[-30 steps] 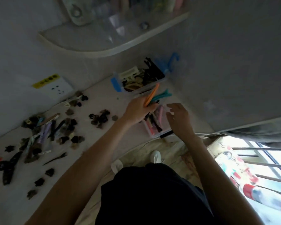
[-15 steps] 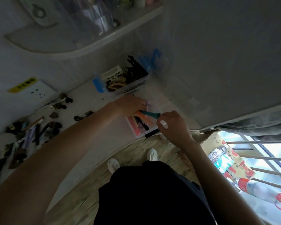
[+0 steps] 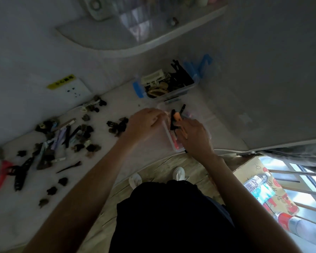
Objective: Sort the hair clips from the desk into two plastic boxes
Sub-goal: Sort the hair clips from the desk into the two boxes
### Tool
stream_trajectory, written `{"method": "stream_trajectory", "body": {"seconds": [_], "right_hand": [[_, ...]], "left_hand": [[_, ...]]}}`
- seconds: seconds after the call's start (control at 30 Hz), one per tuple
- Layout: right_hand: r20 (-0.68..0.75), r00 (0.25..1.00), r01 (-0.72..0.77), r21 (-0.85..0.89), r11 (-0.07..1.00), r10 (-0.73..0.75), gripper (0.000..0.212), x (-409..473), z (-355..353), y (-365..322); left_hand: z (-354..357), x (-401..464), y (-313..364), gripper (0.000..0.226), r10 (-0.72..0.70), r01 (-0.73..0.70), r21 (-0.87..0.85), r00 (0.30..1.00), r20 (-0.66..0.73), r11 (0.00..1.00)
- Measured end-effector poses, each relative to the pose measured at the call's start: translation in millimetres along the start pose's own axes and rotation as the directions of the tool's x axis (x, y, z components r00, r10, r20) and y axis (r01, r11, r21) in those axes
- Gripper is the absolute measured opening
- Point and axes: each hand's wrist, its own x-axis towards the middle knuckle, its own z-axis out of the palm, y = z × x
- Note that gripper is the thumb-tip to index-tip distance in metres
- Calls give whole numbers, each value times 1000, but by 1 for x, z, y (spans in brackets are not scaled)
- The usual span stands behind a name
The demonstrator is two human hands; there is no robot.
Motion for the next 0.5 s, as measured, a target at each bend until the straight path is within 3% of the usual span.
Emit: {"method": "stream_trajectory", "body": {"seconds": [0.03, 0.13, 0.2, 0.3, 0.37, 0.5], "right_hand": [[7, 1000, 22, 32, 999, -22, 26, 6, 3, -11], [179, 978, 103, 48, 994, -110, 25, 29, 19, -49], [300, 938, 171, 44, 984, -176, 25, 47, 39, -74], [375, 887, 260, 81, 962, -271, 29, 78, 81, -109], [431, 847, 318, 61, 946, -312, 33, 102, 114, -133], [440, 836, 364, 0, 931, -327, 43, 145, 157, -163]], "left_hand": [[-6, -14, -6, 41, -127, 121, -75, 989, -79, 990], [-26, -56, -42, 31, -456, 416, -205, 863, -217, 886], [-41, -80, -69, 23, -564, 520, -218, 774, -289, 826], [-65, -108, -114, 23, -668, 655, -174, 655, -353, 735], [-79, -122, -153, 27, -649, 683, -52, 664, -371, 728], [-100, -119, -201, 34, -593, 638, 191, 767, -246, 746]]}}
